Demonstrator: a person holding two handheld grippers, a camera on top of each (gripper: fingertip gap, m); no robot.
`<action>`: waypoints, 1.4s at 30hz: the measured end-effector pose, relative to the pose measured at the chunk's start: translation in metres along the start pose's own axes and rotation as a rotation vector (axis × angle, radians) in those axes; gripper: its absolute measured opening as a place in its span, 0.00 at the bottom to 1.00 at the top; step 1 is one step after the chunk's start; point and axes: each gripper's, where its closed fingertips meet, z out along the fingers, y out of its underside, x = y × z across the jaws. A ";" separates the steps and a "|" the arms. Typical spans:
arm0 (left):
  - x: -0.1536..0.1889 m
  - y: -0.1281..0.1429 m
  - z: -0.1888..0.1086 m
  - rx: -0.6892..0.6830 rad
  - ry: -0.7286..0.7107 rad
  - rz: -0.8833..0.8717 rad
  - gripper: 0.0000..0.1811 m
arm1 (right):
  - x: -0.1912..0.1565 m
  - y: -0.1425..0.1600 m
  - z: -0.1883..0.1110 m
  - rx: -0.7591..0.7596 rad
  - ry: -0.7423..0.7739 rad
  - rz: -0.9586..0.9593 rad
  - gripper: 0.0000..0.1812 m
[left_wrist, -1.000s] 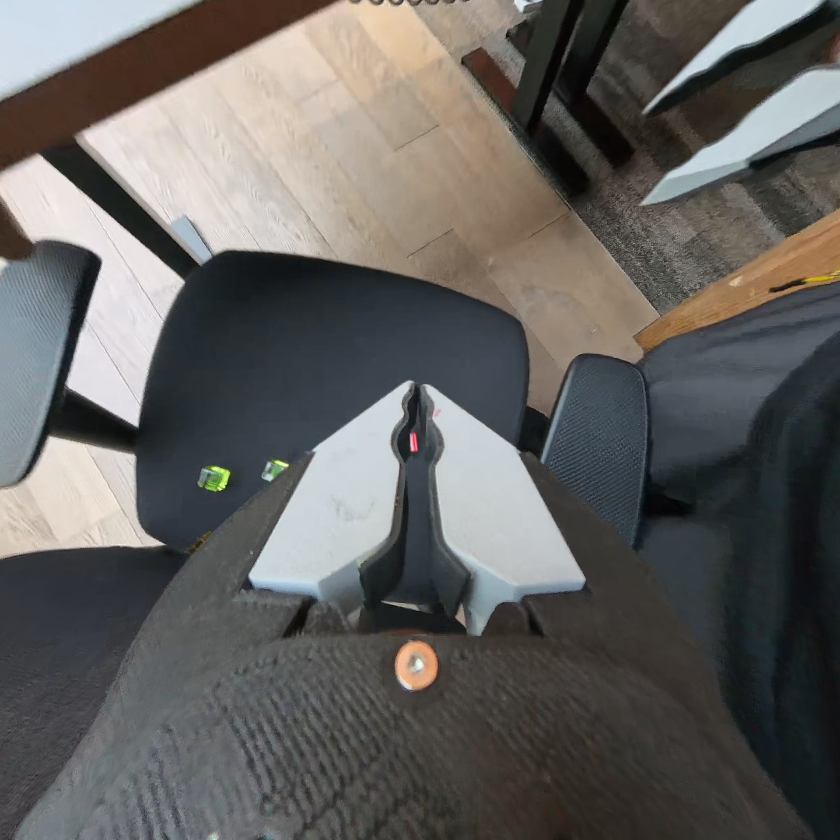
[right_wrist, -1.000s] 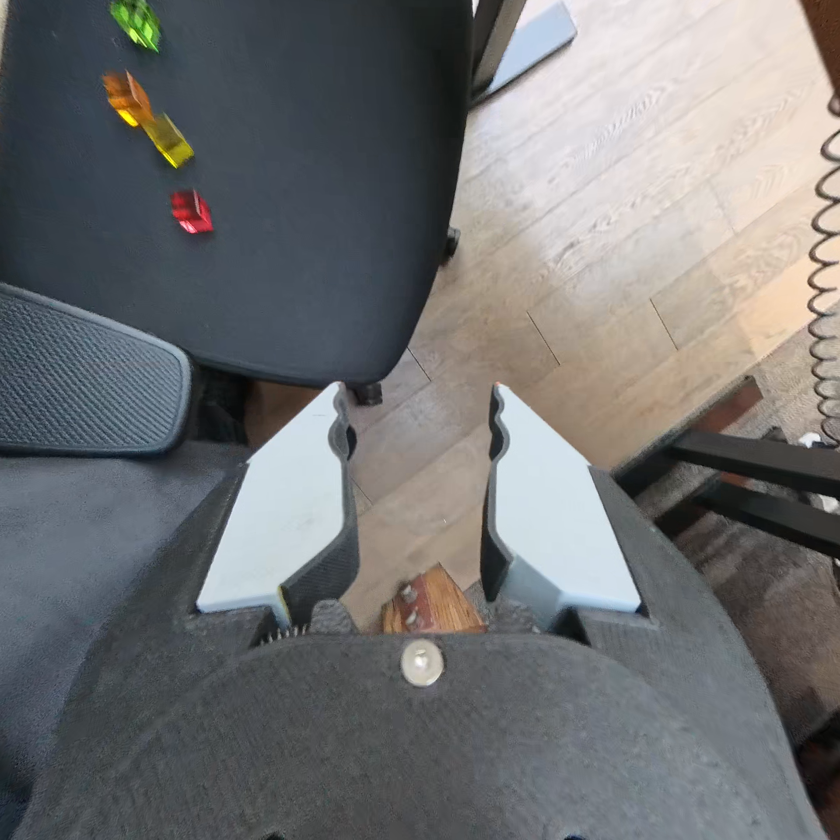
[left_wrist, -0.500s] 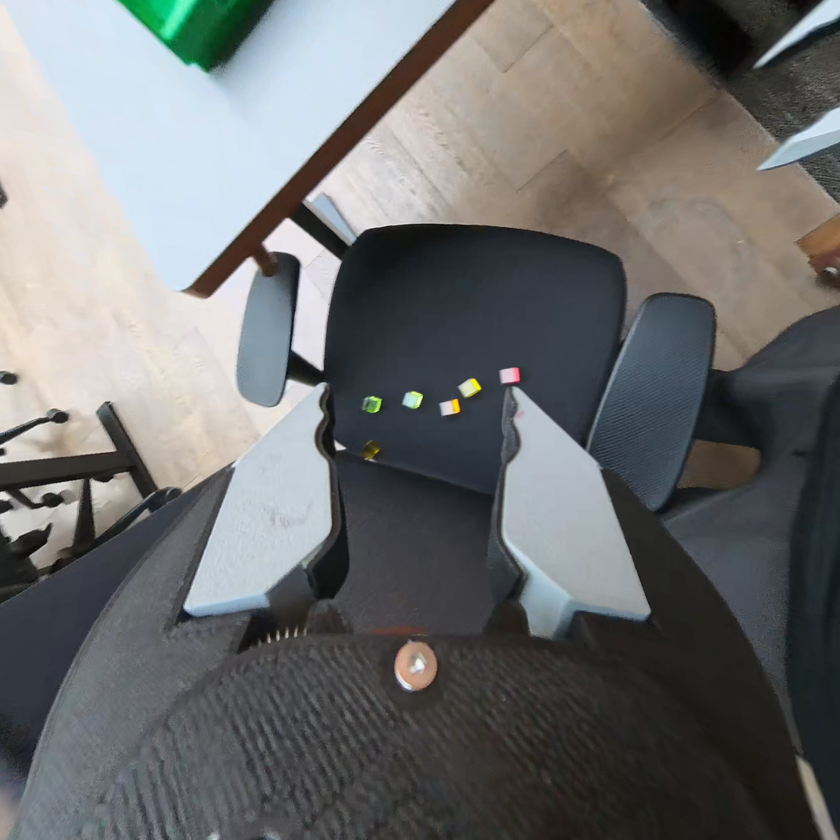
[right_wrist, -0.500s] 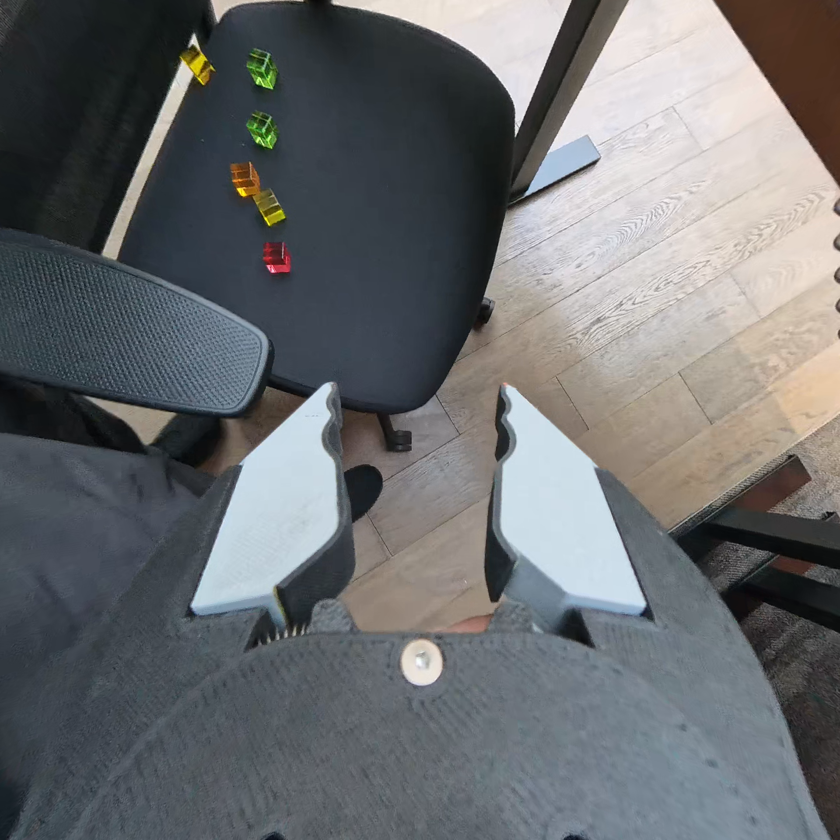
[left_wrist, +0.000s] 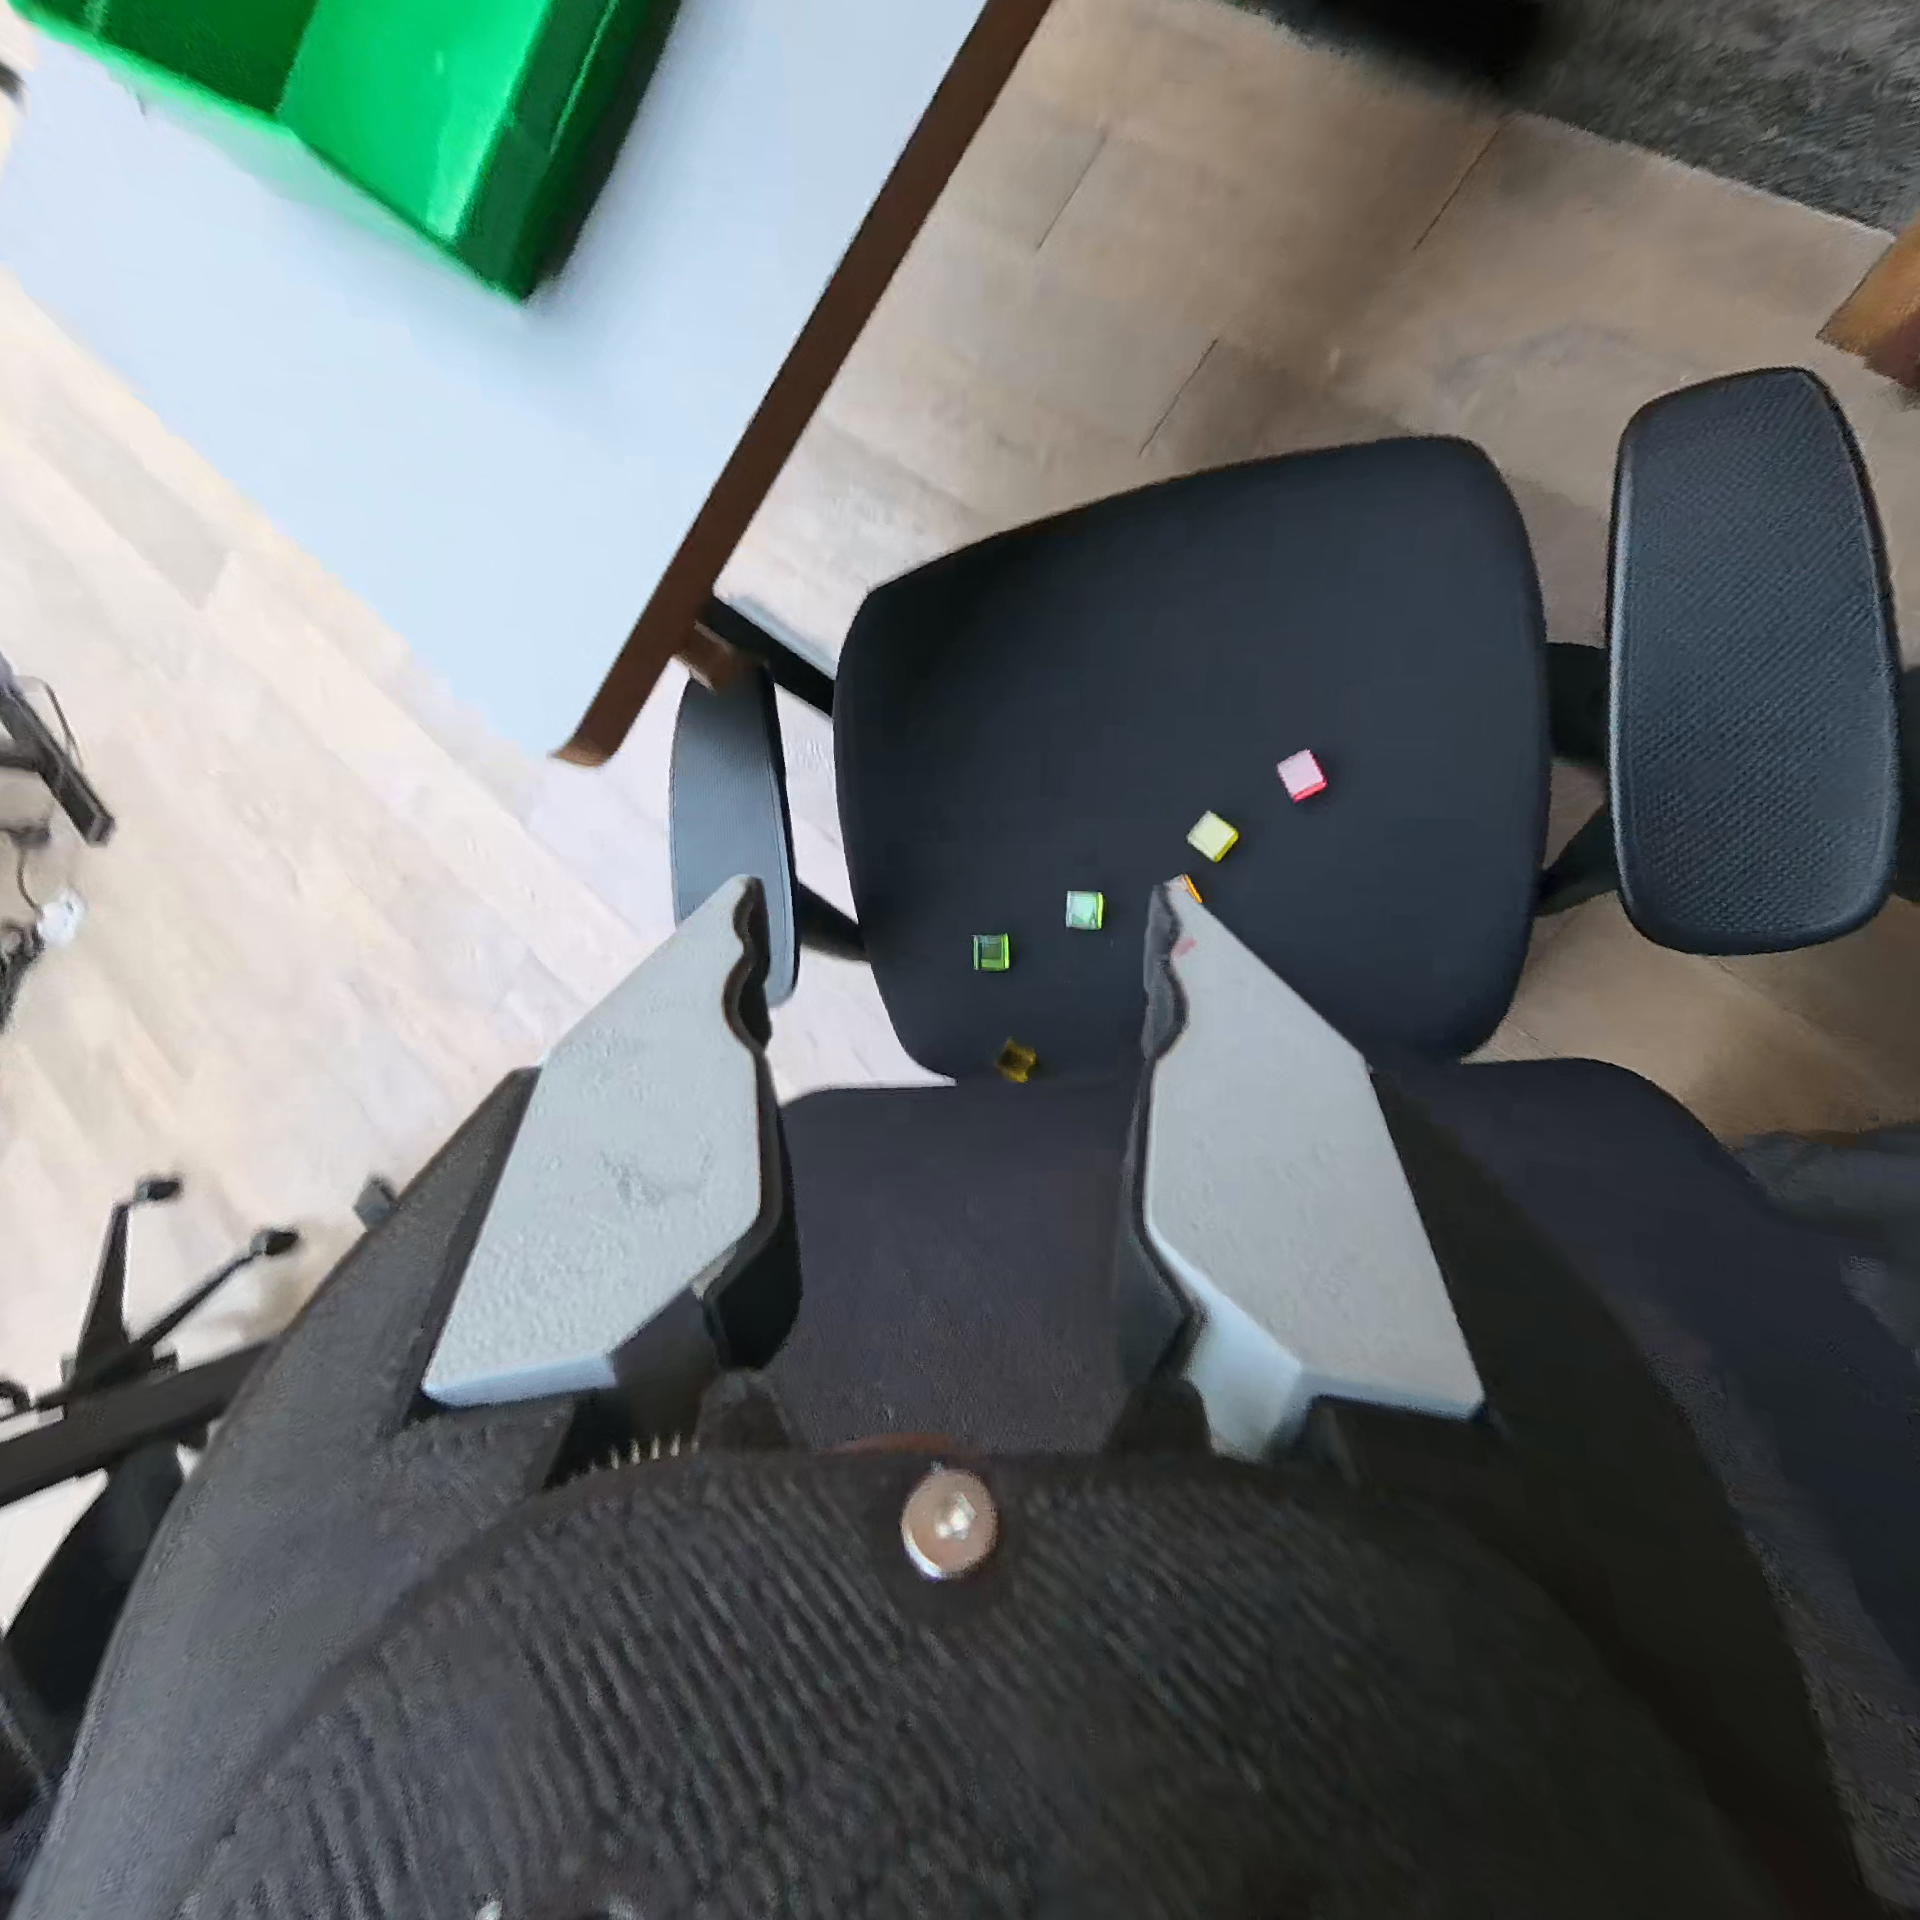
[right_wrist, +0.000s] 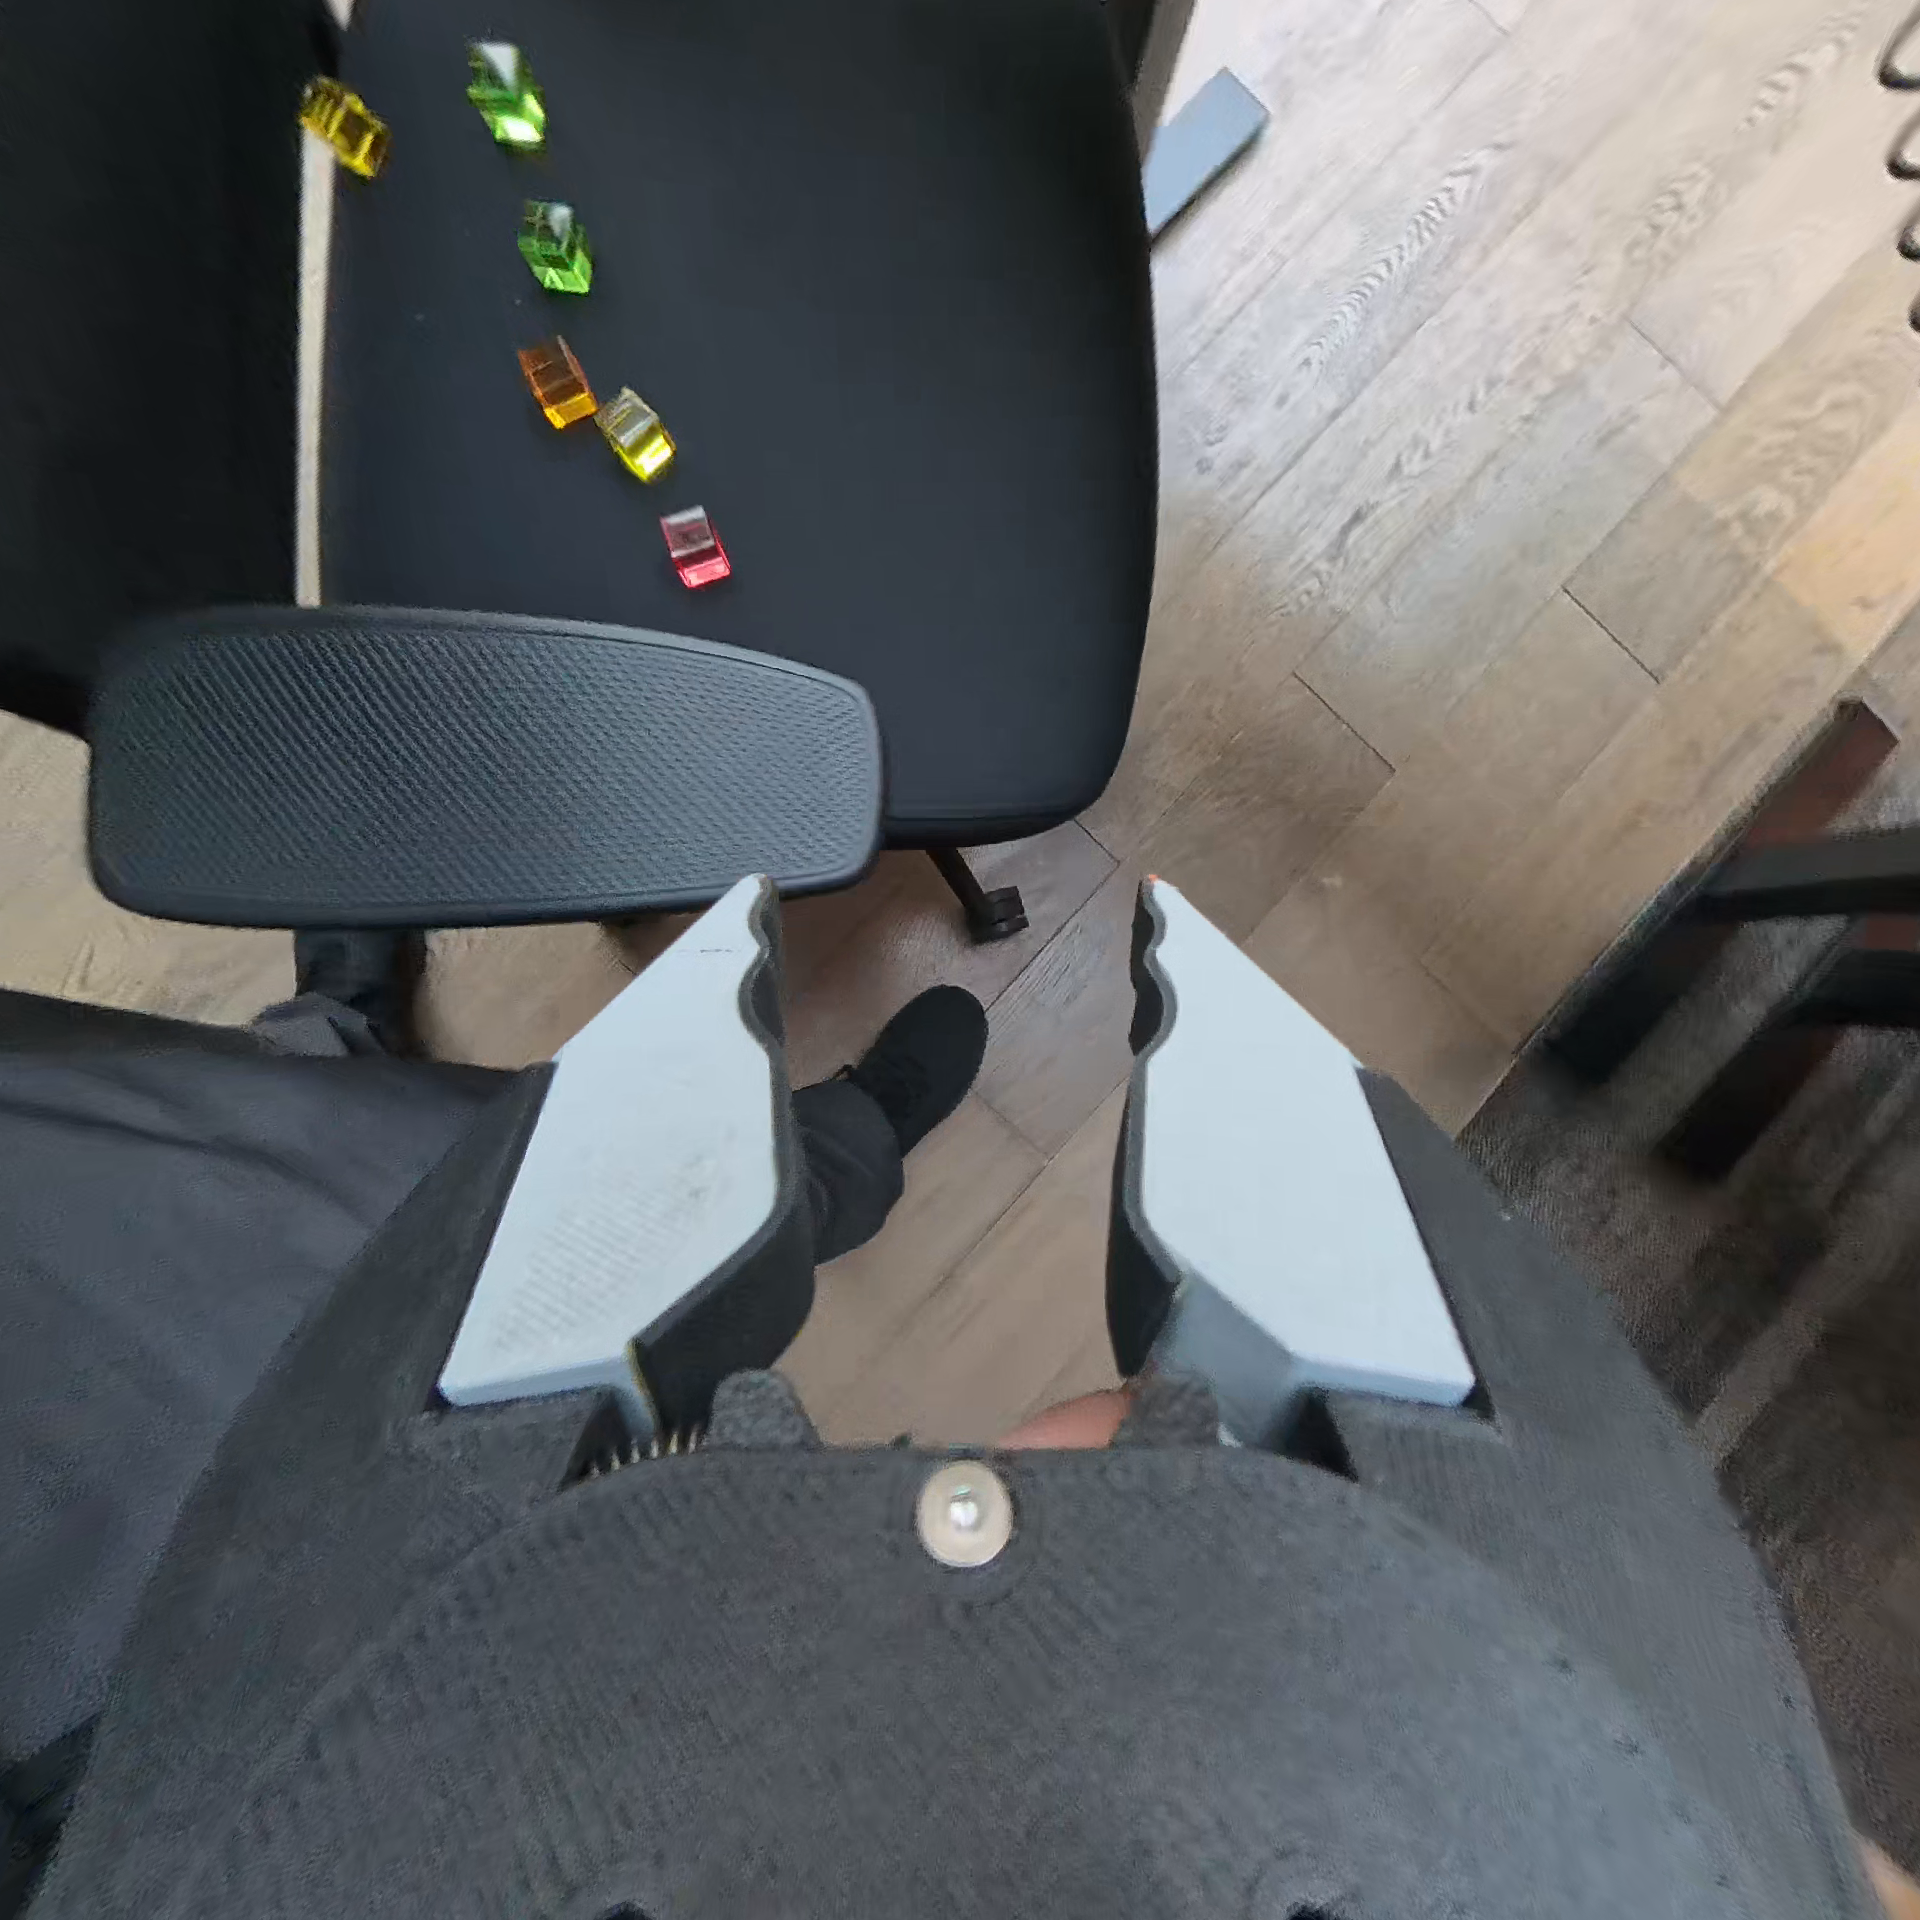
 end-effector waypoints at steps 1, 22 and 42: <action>0.000 -0.001 0.003 0.039 -0.004 0.008 0.35 | -0.011 -0.003 -0.006 -0.006 0.032 0.030 0.35; 0.041 0.013 0.047 0.141 0.055 0.007 0.25 | -0.142 -0.076 0.016 0.081 -0.096 0.054 0.22; -0.063 -0.024 0.070 0.108 0.320 0.118 0.21 | -0.171 -0.101 0.039 0.051 0.074 0.331 0.24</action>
